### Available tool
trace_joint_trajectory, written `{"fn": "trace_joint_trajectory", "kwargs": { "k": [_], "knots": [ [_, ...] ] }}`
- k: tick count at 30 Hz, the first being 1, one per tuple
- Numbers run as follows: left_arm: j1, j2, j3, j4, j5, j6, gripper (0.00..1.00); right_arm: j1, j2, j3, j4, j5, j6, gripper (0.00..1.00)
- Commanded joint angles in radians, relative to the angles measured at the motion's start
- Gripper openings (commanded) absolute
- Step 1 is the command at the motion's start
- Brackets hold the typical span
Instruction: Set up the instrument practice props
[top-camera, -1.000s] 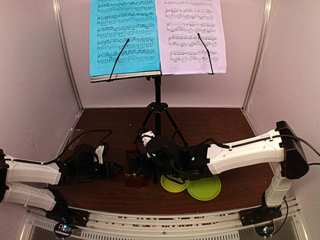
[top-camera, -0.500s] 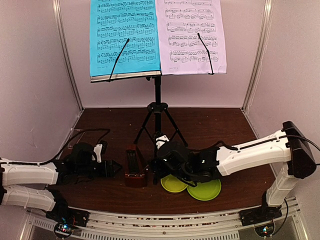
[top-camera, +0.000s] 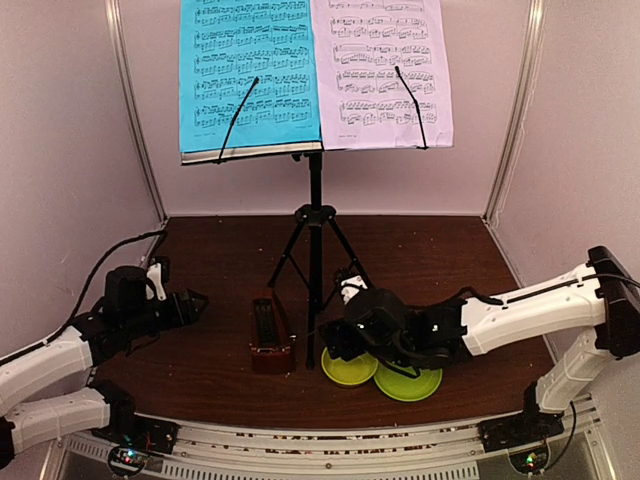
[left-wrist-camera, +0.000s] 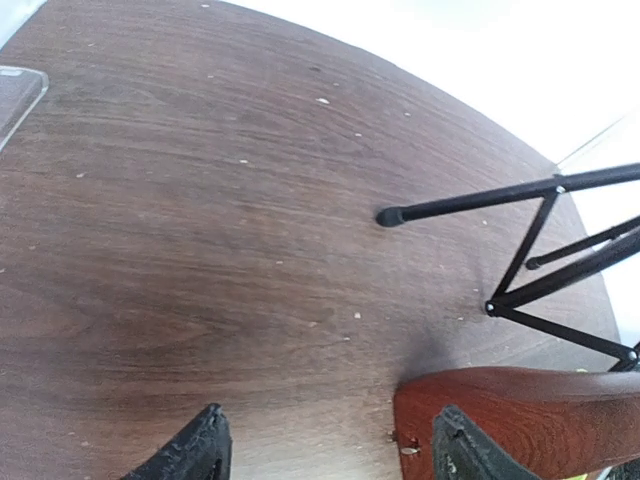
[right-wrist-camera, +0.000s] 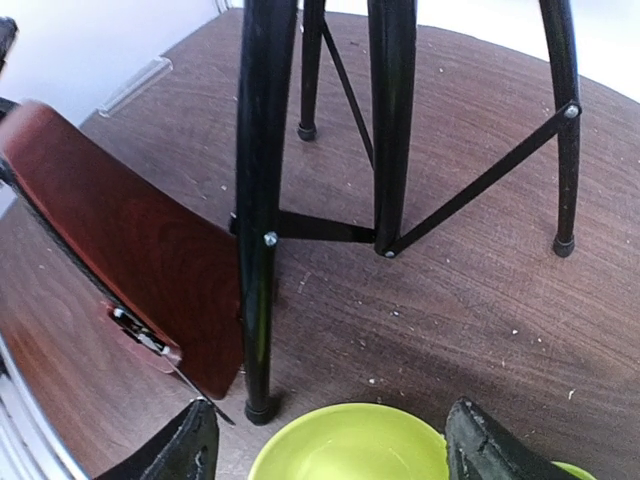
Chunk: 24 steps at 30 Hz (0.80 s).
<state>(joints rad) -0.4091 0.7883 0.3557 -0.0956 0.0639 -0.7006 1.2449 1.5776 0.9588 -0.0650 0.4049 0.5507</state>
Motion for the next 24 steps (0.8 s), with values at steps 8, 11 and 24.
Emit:
{"fn": "trace_joint_trajectory", "kwargs": {
  "k": [8, 11, 24],
  "knots": [
    [0.148, 0.008, 0.134, -0.079, 0.085, 0.075, 0.76, -0.049, -0.278, -0.135, 0.108, -0.116, -0.024, 1.0],
    [0.156, 0.038, 0.198, -0.108, 0.093, 0.099, 0.79, -0.083, -0.336, -0.14, 0.104, -0.151, -0.037, 1.0],
    [0.158, 0.119, 0.574, -0.347, 0.06, 0.283, 0.98, -0.329, -0.598, -0.142, -0.005, -0.263, -0.109, 1.0]
  ]
}}
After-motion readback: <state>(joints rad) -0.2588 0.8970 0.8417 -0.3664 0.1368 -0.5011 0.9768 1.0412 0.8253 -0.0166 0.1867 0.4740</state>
